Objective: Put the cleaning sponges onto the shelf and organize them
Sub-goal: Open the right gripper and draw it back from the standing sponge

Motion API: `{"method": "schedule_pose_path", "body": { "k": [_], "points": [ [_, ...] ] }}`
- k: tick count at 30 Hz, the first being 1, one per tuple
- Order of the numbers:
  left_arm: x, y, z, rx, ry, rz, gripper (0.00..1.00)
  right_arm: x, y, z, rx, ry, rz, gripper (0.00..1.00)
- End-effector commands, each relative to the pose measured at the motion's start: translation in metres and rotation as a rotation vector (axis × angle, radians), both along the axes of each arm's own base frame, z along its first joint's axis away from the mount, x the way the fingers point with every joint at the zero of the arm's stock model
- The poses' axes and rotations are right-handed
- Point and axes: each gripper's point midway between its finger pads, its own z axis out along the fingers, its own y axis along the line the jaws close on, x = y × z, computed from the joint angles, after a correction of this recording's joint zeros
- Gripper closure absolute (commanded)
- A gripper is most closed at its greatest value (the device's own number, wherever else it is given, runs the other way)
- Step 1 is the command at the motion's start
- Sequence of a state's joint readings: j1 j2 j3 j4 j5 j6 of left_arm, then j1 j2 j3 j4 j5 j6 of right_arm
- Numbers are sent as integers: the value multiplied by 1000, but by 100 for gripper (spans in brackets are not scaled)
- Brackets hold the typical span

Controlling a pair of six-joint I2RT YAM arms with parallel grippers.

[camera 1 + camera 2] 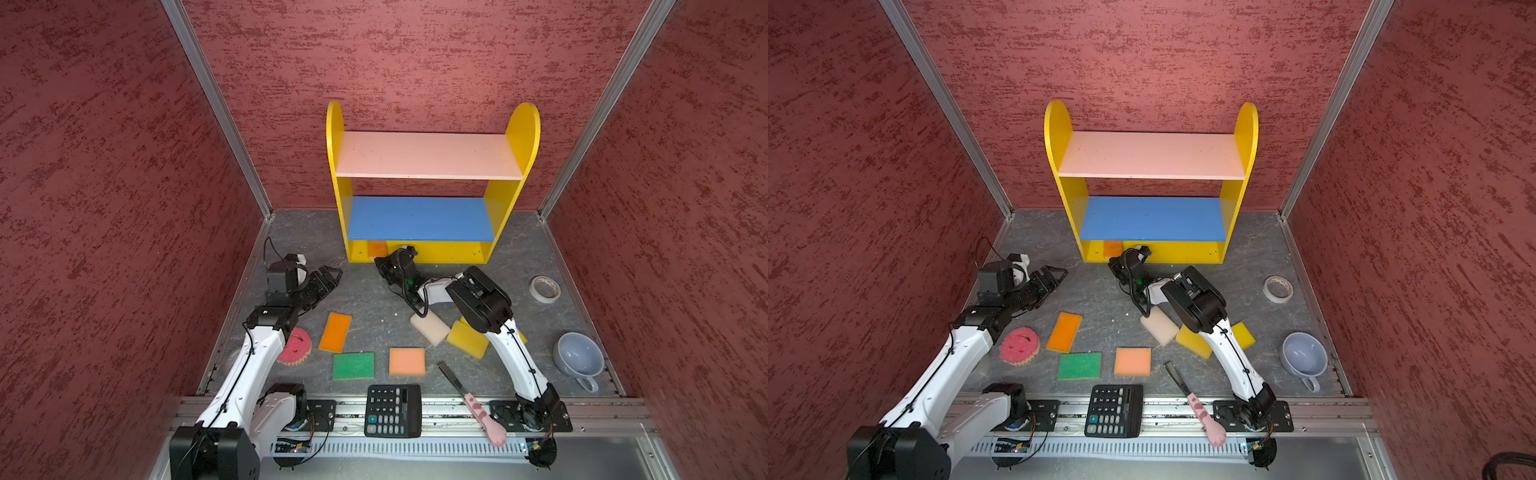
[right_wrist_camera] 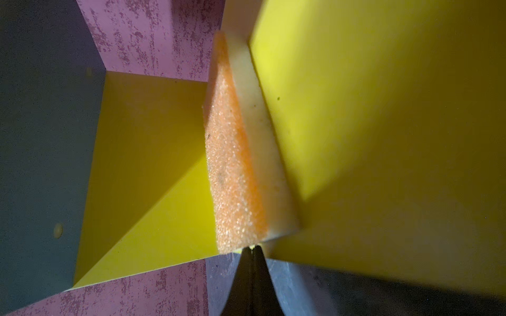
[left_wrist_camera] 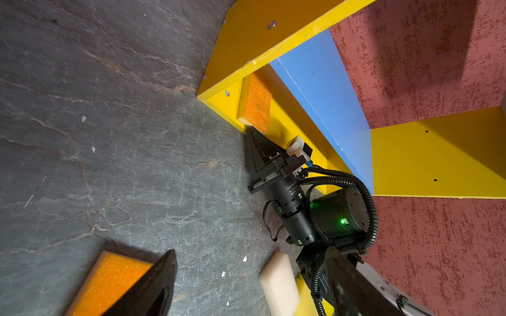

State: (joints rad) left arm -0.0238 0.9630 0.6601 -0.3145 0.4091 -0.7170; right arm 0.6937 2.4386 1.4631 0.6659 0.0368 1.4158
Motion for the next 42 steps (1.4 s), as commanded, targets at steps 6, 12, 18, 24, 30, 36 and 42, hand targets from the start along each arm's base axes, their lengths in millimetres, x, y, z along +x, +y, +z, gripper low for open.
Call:
{"method": "schedule_pose_path", "body": {
  "k": [6,12,18,24,30,36,42],
  "points": [
    [2,-2,-4,20,-6,-9,16,-15,-18,-77,-101,173,-27,100],
    [2,-2,-2,21,-13,-9,16,-24,-19,-77,-102,175,-21,100],
    [2,-1,1,30,-18,-5,16,-45,4,-54,-103,128,44,100],
    [1,1,8,56,-35,2,16,-68,2,-35,-64,106,81,100],
    [-1,-3,6,60,-32,10,16,-89,-1,1,-61,24,137,99],
    [1,-21,6,79,-27,-20,16,-104,-6,48,-252,-148,286,83],
    [4,-45,-1,96,-9,-47,17,-126,-30,90,-478,-291,377,64]
  ]
}}
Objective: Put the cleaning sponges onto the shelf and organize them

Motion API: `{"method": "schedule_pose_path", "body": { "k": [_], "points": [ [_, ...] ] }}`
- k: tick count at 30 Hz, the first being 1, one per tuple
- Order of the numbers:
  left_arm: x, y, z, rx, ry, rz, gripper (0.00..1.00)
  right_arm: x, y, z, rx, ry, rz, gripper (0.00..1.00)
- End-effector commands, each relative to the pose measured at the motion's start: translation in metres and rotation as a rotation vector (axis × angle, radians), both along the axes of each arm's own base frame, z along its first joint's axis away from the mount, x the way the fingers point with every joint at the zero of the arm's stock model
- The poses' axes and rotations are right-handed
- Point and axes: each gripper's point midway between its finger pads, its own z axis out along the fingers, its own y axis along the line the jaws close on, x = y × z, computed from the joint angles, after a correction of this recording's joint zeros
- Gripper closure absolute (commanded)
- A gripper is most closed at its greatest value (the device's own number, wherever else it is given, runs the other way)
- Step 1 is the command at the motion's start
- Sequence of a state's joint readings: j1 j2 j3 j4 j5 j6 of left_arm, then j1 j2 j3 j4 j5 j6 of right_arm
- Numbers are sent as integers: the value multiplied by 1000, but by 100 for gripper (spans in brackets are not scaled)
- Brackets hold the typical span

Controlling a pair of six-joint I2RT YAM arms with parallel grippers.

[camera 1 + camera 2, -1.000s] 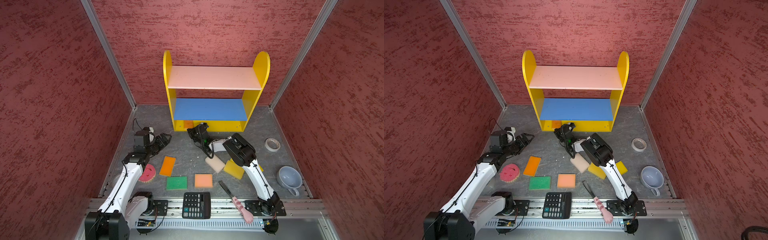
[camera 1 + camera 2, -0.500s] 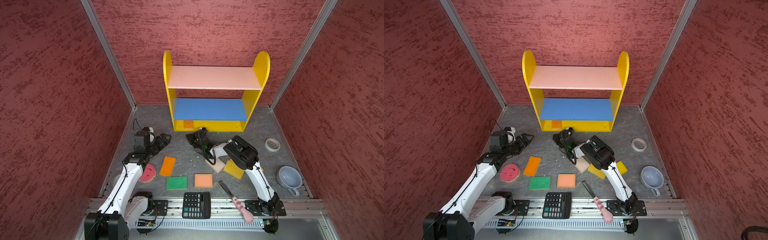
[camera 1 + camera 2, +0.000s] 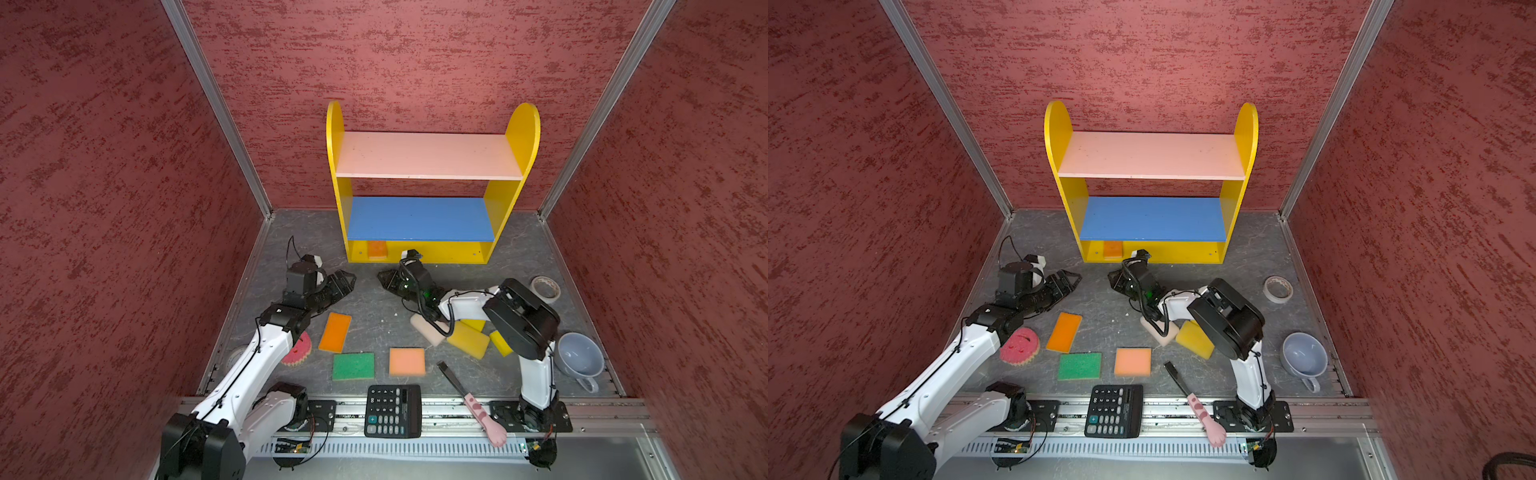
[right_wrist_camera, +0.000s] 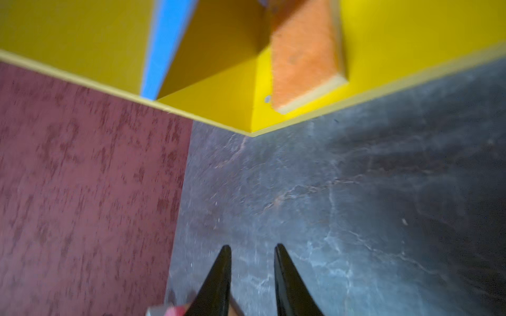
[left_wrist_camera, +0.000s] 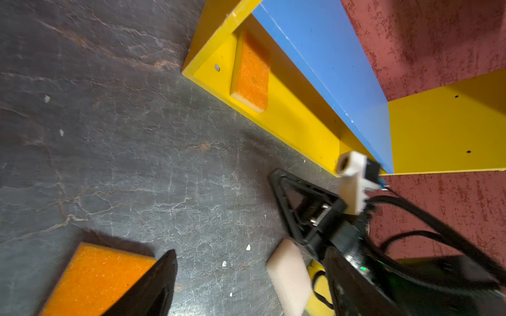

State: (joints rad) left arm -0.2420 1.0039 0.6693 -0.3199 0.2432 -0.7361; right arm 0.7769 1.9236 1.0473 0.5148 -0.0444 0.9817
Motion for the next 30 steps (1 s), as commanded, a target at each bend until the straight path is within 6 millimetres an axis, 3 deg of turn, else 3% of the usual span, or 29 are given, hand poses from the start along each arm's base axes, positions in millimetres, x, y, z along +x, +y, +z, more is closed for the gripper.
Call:
{"method": "schedule_pose_path", "body": {
  "k": [1,11,16,21,27,30],
  "points": [
    [11,-8,11,10,-35,21,17,-13,-16,9,-195,-96,81,63],
    [17,-50,-7,45,-1,2,18,-46,-92,16,-459,-158,7,55],
    [25,-86,-9,49,22,-66,19,-61,-136,13,-523,-97,-116,56],
    [30,-121,-10,70,29,-141,19,-74,-181,-2,-604,0,-252,54],
    [35,-150,-25,47,78,-210,19,-86,-235,-11,-664,65,-413,37],
    [32,-163,-31,43,100,-237,20,-90,-242,-13,-673,73,-412,36]
  ]
}}
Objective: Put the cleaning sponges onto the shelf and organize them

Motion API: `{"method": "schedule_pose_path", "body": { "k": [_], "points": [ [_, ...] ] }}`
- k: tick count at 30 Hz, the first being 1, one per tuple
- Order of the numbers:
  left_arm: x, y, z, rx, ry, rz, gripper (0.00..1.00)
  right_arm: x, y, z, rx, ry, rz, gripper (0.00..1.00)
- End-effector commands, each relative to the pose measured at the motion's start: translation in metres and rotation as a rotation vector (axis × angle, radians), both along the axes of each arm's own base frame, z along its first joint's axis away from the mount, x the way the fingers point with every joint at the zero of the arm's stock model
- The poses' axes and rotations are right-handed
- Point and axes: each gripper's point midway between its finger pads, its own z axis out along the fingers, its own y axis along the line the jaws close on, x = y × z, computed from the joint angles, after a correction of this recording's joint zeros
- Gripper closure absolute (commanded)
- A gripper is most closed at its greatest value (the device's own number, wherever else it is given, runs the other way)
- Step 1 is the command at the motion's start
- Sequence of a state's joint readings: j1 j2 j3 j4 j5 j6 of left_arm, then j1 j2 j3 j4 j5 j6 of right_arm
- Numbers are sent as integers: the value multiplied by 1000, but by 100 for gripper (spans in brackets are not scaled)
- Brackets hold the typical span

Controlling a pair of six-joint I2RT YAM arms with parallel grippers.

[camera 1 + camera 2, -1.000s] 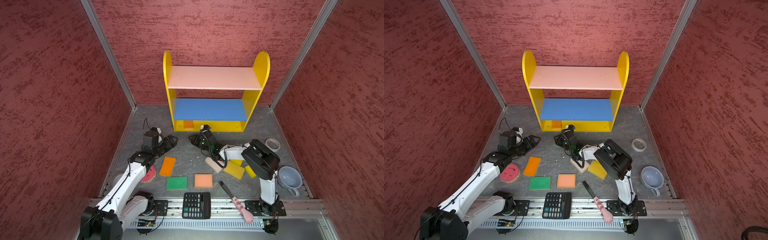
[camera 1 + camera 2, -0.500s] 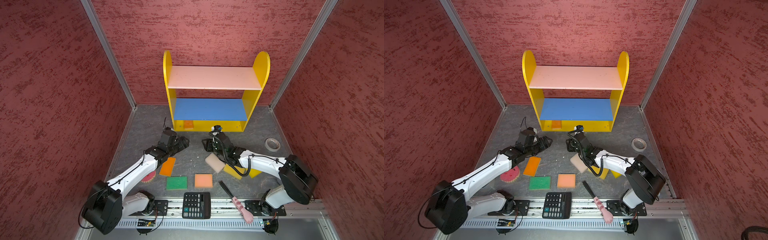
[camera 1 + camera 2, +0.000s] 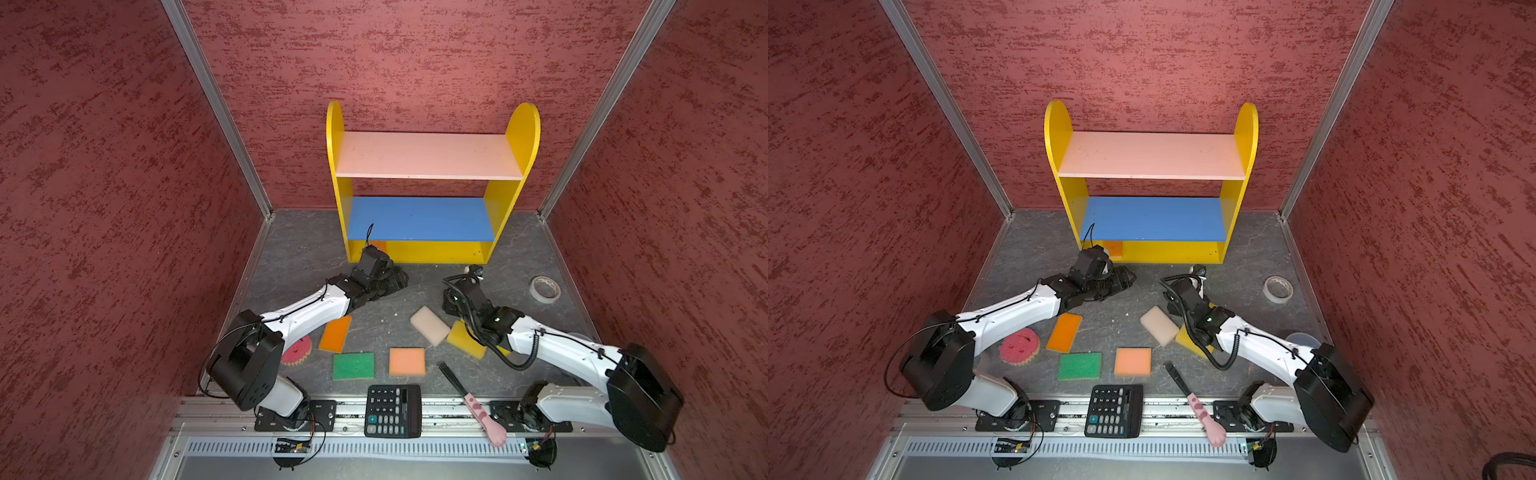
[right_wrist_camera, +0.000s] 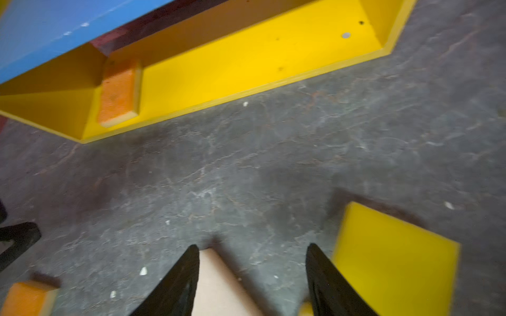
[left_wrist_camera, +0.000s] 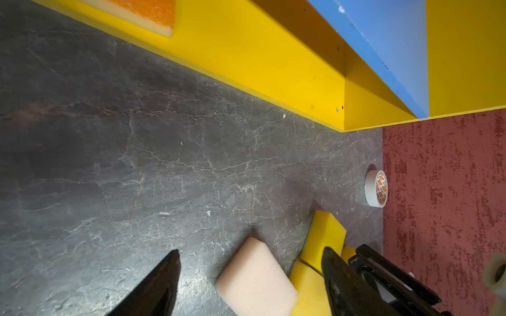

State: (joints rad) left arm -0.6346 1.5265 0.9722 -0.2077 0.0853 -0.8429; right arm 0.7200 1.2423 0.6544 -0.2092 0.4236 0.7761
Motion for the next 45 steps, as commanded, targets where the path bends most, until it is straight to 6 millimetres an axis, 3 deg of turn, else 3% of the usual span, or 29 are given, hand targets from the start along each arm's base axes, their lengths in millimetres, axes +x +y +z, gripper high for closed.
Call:
{"method": "schedule_pose_path", "body": {
  "k": [1,6,9,12,16,23,26,31,39,45],
  "points": [
    [-2,-18,2,-27,9,-36,20,-5,-22,-2,-48,11,-70,36],
    [-14,-31,-16,-29,61,-44,20,-5,-22,-8,-123,5,-4,37],
    [-22,-38,-28,-21,115,-58,22,-4,-7,-8,-112,-19,101,38],
    [-30,-42,-38,17,160,-78,24,-6,10,-9,-83,-34,204,47],
    [-43,-48,-48,38,190,-72,33,-11,25,-19,-66,-16,299,53],
    [-55,-43,-63,78,257,-20,38,-23,44,-41,-15,49,405,47],
    [-63,-38,-63,120,278,-13,28,-29,54,-47,24,61,458,42],
    [-77,-43,-77,132,318,-21,27,-31,63,-64,40,104,492,42],
    [-65,-59,-87,118,330,-44,36,-18,66,-62,8,89,482,51],
    [-29,-52,-84,62,271,13,39,-2,64,-56,-12,71,406,49]
  ]
}}
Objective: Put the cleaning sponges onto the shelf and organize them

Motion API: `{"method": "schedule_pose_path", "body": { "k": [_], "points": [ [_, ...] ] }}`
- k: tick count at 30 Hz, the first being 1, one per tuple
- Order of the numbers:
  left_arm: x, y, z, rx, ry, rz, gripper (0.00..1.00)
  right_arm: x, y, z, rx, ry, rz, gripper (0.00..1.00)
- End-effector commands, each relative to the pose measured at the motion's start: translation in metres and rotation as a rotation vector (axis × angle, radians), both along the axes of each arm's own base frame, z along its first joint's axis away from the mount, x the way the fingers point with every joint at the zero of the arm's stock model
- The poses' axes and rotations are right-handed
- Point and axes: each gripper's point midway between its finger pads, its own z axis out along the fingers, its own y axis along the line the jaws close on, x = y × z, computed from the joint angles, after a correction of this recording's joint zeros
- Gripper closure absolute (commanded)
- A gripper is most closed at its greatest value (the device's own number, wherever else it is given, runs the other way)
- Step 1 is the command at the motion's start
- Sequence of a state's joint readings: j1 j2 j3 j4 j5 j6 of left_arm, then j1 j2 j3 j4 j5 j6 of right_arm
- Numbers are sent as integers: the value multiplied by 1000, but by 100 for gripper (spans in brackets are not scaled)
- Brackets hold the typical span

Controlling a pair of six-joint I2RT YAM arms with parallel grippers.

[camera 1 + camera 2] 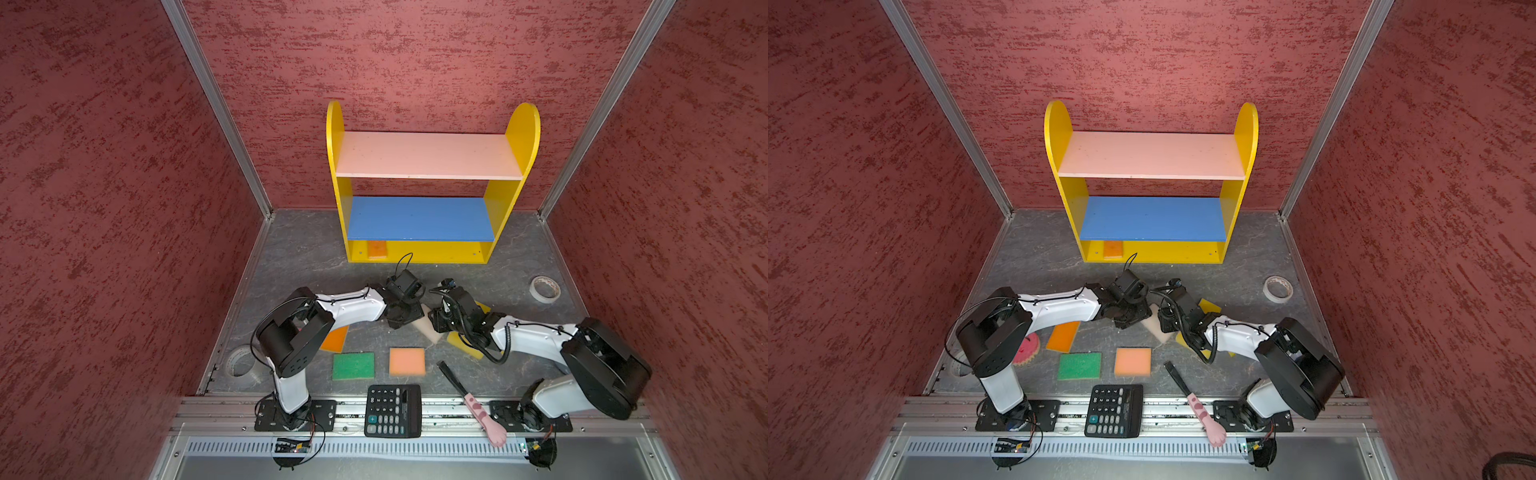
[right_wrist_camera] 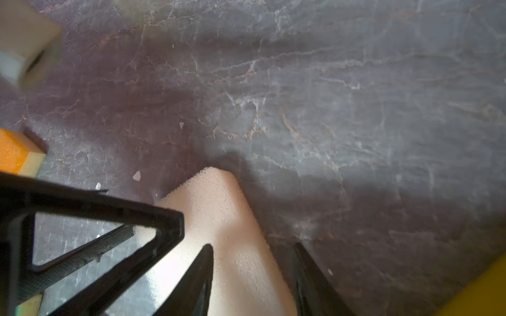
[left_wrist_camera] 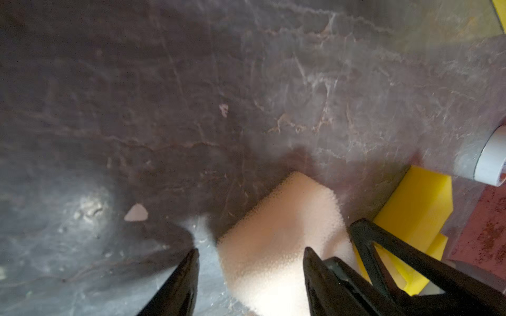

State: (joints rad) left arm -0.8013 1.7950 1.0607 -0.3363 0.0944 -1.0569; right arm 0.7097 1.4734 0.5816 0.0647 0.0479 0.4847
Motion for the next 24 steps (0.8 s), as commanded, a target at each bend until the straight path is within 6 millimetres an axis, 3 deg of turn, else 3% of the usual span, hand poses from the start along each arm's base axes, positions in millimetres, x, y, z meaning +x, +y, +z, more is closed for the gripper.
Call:
{"method": "schedule_pose_path", "body": {
  "k": [1,5,8,14,19,24],
  "points": [
    [32,-4,12,-64,-75,24,39,18,1,16,10,-56,-63,47],
    [52,-4,22,-105,-111,31,39,25,2,27,47,-75,-114,42],
    [62,7,27,-111,-129,45,38,23,14,36,-3,-104,-46,39],
    [68,58,35,-124,-160,114,37,6,52,49,-106,-136,109,35],
    [53,110,52,-30,-213,152,34,-3,95,55,-127,-136,192,34],
    [23,168,58,98,-202,205,27,-22,160,48,-83,-98,325,34]
  ]
}}
